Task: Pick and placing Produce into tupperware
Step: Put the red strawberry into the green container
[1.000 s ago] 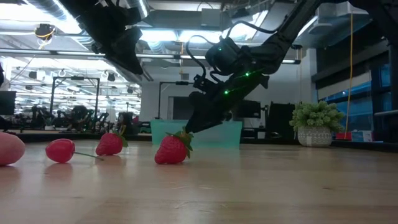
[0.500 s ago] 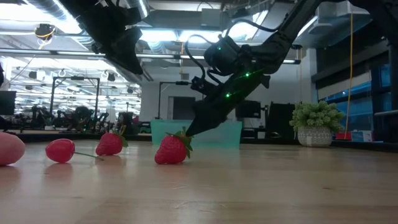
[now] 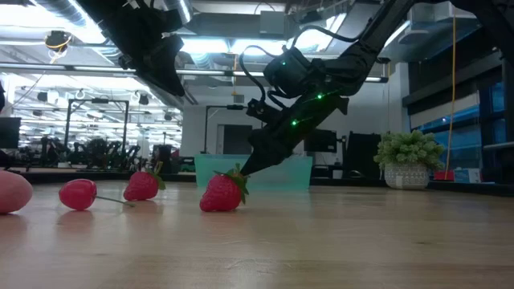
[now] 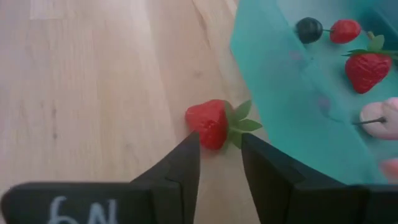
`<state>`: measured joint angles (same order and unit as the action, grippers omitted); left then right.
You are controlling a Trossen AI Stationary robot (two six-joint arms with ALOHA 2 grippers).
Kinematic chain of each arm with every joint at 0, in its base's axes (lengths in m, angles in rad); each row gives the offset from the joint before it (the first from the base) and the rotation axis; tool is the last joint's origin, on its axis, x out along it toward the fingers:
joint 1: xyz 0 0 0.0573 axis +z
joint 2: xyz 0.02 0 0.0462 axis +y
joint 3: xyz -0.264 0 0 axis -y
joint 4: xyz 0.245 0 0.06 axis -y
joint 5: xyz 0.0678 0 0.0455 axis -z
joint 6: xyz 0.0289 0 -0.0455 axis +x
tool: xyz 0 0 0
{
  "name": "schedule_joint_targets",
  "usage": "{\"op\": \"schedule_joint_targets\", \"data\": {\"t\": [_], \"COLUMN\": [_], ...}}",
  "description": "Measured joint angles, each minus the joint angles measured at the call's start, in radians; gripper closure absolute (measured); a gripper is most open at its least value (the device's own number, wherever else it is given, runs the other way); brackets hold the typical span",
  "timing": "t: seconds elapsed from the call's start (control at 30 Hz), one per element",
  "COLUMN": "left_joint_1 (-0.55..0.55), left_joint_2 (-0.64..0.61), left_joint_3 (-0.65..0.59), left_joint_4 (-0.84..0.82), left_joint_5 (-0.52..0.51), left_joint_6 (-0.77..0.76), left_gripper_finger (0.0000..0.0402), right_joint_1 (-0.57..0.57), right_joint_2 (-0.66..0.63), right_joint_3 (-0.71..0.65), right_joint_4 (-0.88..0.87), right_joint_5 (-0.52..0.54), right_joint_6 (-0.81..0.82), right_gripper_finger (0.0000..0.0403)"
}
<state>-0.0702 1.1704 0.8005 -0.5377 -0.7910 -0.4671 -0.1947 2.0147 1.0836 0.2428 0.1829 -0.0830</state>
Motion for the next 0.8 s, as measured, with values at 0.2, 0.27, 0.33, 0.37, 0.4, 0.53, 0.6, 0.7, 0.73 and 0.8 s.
{"op": "schedule_joint_targets", "data": {"t": [0.2,0.27,0.33,0.37,0.4,0.53,0.6,0.7,0.73,0.8], "left_joint_1": [0.000,0.000,0.000,0.000,0.000,0.000,0.000,0.000,0.000,0.000], "left_joint_2": [0.000,0.000,0.000,0.000,0.000,0.000,0.000,0.000,0.000,0.000], "left_joint_3": [0.000,0.000,0.000,0.000,0.000,0.000,0.000,0.000,0.000,0.000], "left_joint_4": [0.000,0.000,0.000,0.000,0.000,0.000,0.000,0.000,0.000,0.000], "left_joint_5": [0.000,0.000,0.000,0.000,0.000,0.000,0.000,0.000,0.000,0.000], "left_joint_6": [0.000,0.000,0.000,0.000,0.000,0.000,0.000,0.000,0.000,0.000], "left_gripper_finger": [0.0317,0.0319,0.0321,0.0321,0.0321,0.0315,0.0311,0.0306,0.0305,0.0302], "right_joint_1": [0.001,0.001,0.001,0.001,0.000,0.000,0.000,0.000,0.000,0.000], "right_joint_2": [0.002,0.002,0.002,0.002,0.002,0.002,0.002,0.002,0.002,0.002], "right_joint_3": [0.000,0.000,0.000,0.000,0.000,0.000,0.000,0.000,0.000,0.000], "right_joint_4": [0.000,0.000,0.000,-0.001,-0.001,-0.001,0.000,0.000,0.000,0.000], "right_joint_5": [-0.001,-0.002,-0.001,-0.001,-0.001,-0.001,-0.001,-0.001,-0.001,-0.001], "right_joint_6": [-0.001,0.000,0.001,0.001,0.001,0.002,0.003,0.004,0.014,0.033], "right_gripper_finger": [0.0300,0.0307,0.0314,0.0320,0.0325,0.0359,0.0379,0.0397,0.0396,0.0397]}}
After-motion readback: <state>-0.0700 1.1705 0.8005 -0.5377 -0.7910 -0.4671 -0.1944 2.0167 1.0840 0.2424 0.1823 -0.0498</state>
